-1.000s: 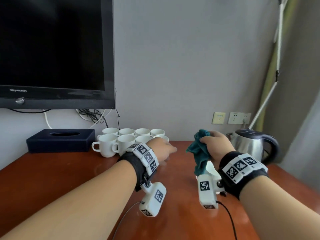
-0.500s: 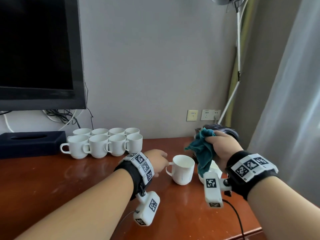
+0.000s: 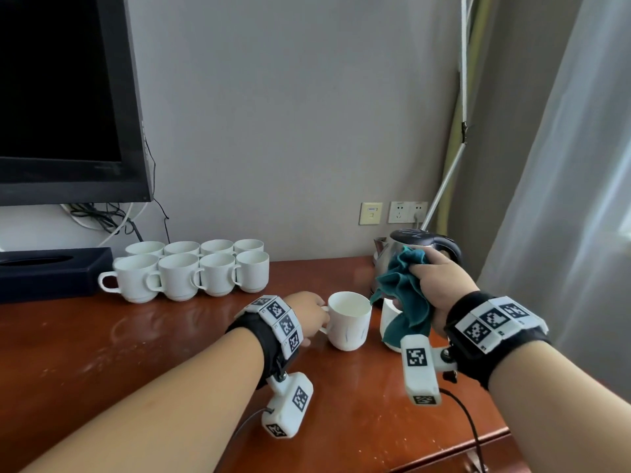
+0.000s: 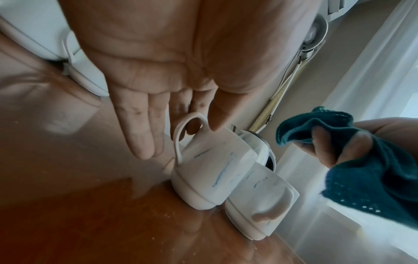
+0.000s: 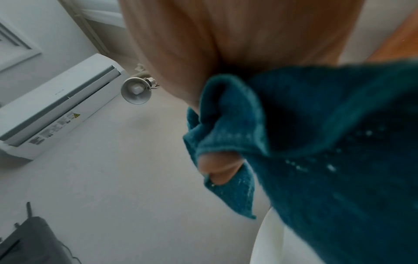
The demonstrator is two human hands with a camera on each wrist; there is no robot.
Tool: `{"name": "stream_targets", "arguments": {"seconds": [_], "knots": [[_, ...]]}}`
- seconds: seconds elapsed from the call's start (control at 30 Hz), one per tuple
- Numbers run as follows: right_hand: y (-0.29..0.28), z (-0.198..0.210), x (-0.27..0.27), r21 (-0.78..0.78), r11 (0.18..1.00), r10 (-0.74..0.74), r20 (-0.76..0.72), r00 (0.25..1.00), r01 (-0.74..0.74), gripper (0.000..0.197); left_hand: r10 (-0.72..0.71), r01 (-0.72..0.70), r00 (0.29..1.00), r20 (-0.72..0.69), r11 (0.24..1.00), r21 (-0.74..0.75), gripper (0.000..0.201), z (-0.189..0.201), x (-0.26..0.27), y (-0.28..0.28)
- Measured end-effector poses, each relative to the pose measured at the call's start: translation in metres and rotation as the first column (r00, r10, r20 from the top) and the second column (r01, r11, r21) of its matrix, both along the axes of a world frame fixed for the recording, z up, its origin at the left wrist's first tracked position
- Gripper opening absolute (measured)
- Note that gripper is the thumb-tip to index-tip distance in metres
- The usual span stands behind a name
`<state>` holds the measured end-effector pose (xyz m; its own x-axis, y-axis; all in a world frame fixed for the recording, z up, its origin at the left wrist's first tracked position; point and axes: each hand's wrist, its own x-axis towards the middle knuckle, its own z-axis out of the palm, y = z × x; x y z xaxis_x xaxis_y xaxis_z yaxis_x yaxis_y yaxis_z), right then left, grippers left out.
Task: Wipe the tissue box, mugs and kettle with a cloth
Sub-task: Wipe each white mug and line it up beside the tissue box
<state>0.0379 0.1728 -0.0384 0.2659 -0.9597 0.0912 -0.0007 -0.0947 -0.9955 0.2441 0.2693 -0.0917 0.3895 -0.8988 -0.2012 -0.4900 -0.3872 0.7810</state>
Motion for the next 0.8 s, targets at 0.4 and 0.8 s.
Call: {"name": "stream_targets", "arguments": {"seconds": [0.4, 0.8], "knots": [[0.002, -0.003, -0.001, 0.254, 0.966, -0.02, 0.259, 0.966, -0.048, 0.027, 0.019, -0.005, 0.985, 0.169, 0.997, -0.082, 0.017, -0.003, 0.001, 0.005], [0.014, -0.01, 0.037, 0.17, 0.979, 0.062, 0.256, 0.965, -0.108, 0.03, 0.235, -0.194, 0.971, 0.052, 0.893, -0.405, 0.034, -0.005, 0.066, 0.053]]}}
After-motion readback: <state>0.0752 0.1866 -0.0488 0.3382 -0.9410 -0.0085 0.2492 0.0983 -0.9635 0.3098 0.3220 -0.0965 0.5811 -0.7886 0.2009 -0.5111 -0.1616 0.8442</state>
